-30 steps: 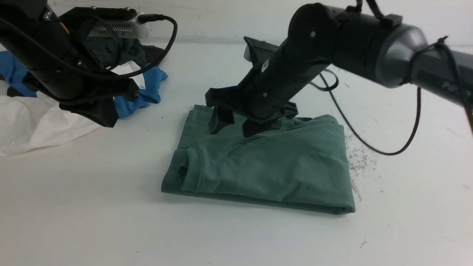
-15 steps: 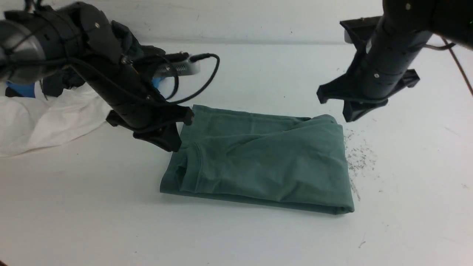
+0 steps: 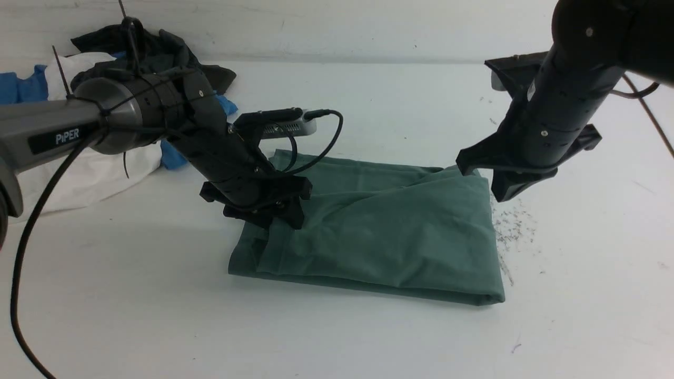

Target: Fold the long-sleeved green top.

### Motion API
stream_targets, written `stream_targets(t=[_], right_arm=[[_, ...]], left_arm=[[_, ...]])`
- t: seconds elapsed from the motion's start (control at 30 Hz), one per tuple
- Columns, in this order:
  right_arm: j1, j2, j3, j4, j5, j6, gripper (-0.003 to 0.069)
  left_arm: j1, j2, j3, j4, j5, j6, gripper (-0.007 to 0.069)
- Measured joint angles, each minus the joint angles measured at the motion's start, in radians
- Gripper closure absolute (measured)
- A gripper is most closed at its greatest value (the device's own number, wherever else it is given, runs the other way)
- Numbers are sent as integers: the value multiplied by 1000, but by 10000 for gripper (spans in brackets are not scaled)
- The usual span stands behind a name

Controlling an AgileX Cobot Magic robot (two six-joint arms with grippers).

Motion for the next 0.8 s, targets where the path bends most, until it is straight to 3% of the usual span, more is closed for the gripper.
stream_targets(t=[0.17, 0.23, 0.53, 0.8], right_arm=[[0, 0, 0, 25, 0, -15, 674], [0, 0, 0, 30, 0, -18, 674], [0, 0, 0, 75, 0, -18, 674], [1, 0, 0, 109, 0, -18, 674]], left_arm=[[0, -1, 0, -8, 10, 21, 519], [0, -15, 0, -8, 24, 31, 590], [0, -145, 0, -3, 115, 37, 615], [0, -159, 0, 146, 115, 38, 615]])
